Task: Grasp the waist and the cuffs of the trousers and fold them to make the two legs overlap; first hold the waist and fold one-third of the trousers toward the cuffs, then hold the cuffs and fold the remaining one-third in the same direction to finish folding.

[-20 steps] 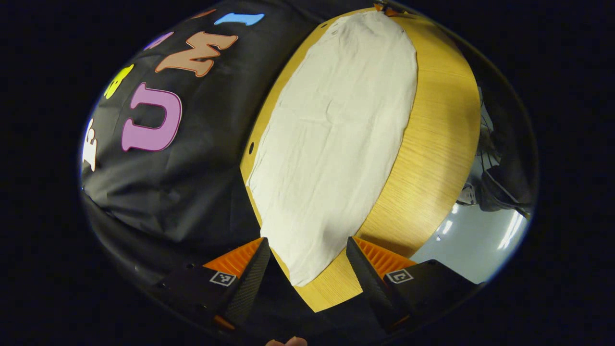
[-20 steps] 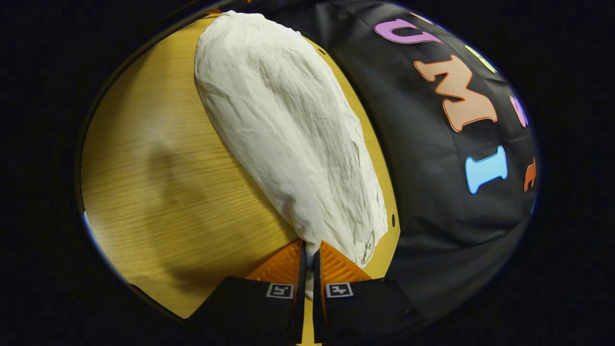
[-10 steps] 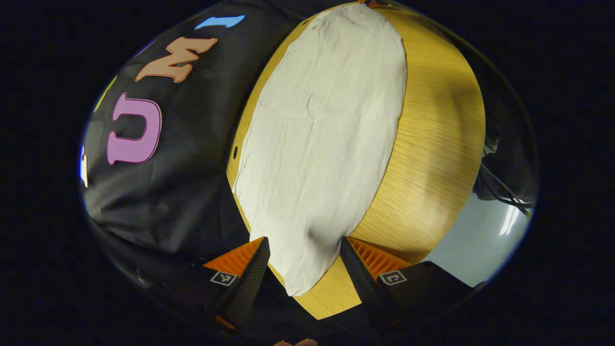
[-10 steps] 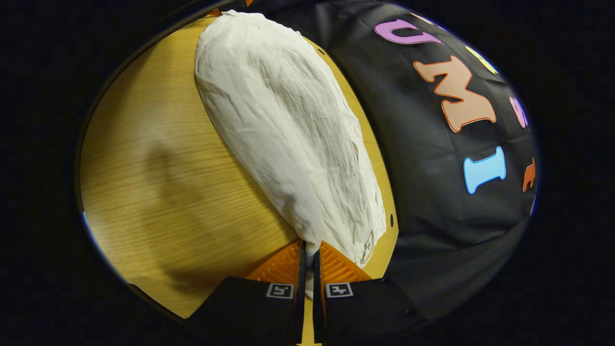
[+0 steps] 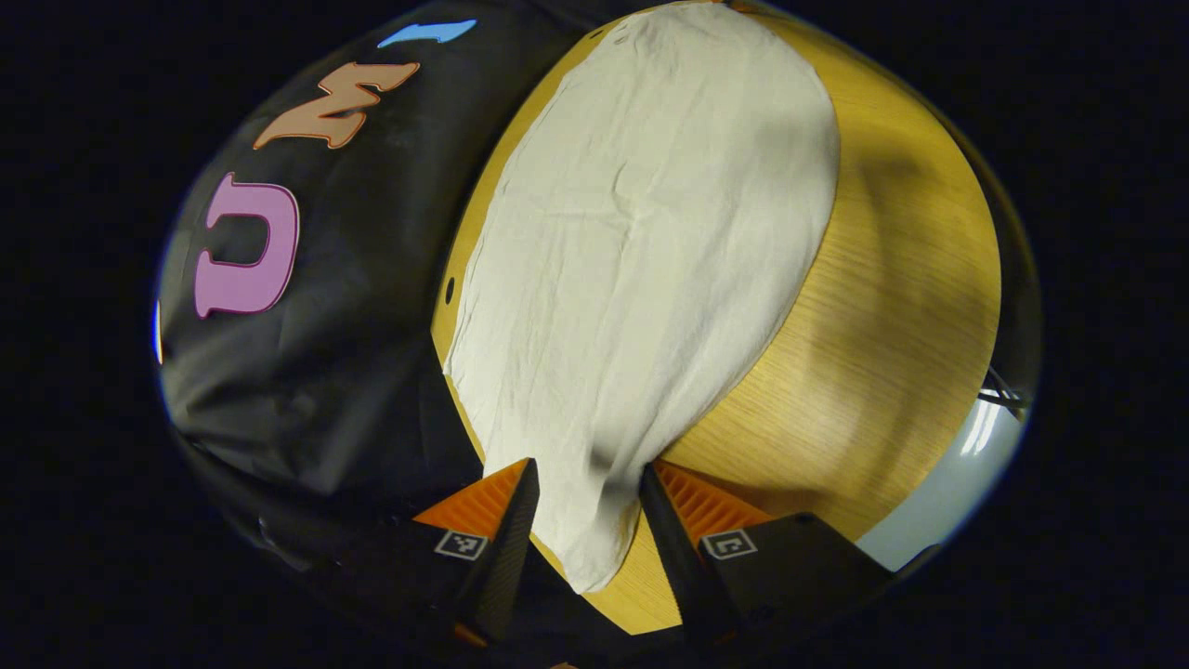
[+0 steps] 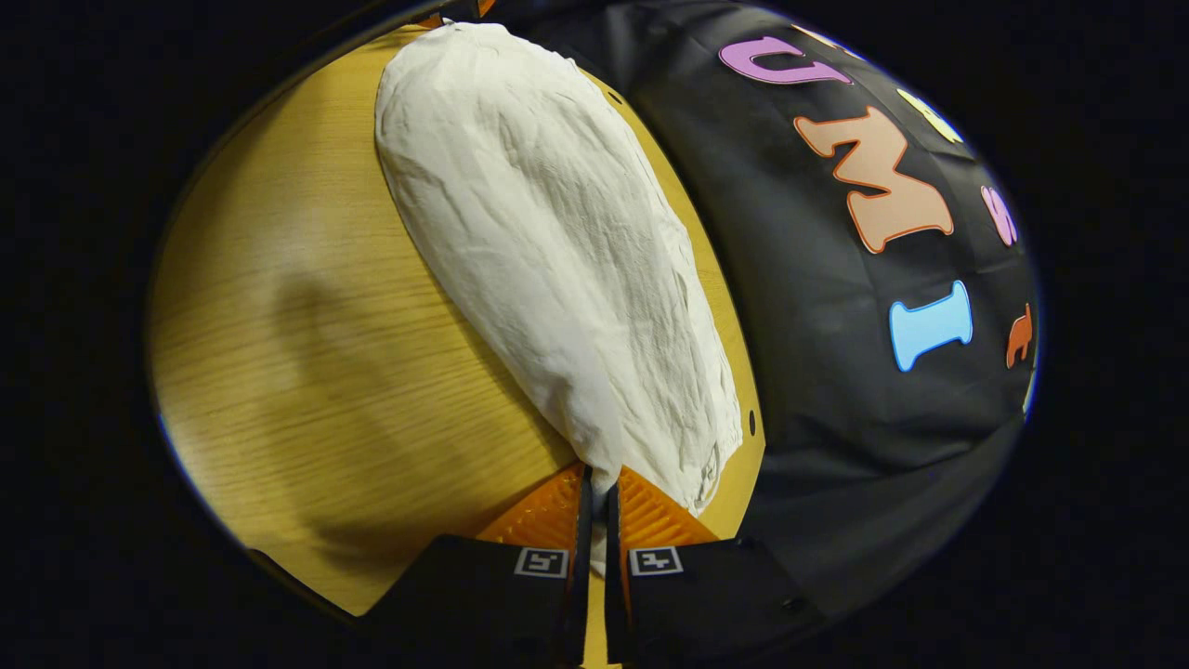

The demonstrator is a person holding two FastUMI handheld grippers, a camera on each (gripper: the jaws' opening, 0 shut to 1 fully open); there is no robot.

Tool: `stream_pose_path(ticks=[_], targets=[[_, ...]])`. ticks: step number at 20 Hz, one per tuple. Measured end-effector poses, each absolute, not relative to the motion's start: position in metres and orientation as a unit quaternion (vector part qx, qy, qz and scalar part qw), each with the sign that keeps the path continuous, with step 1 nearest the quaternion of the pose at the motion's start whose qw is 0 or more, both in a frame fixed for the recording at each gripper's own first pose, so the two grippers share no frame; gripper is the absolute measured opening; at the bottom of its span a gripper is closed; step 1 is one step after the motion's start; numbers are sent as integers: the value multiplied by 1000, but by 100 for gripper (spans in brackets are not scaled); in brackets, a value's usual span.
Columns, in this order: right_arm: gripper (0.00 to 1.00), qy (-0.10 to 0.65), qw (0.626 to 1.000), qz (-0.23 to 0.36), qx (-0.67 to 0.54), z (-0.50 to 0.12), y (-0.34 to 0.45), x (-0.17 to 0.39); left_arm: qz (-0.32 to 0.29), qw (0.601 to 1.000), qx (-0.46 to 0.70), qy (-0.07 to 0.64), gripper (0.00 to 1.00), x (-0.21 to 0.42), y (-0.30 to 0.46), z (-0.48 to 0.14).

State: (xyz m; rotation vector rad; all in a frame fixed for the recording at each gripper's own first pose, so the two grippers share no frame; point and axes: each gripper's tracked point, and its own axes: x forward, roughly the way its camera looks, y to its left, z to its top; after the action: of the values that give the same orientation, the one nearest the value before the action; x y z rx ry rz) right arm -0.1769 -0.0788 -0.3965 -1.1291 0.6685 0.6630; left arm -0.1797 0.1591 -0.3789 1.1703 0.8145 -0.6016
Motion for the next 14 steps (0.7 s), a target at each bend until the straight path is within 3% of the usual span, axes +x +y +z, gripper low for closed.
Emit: stream_pose_path(ticks=[3,6,7,9,14], targets=[[10,306,742,301,-515,-397,-79,-176,-272,711,528,376,38,-186,155,-384],[10,310,743,300,-512,-397,-79,-177,-270,715,512,391,20,-190,154,-389],[10,311,743,300,-511,-397,-79,-176,-267,717,509,395,10,-191,155,-390],[10,315,745,298,-507,-397,-79,-176,-262,719,507,397,2,-192,154,-390],[10,329,755,290,-488,-396,-80,-176,-246,722,508,399,0,-191,155,-389]])
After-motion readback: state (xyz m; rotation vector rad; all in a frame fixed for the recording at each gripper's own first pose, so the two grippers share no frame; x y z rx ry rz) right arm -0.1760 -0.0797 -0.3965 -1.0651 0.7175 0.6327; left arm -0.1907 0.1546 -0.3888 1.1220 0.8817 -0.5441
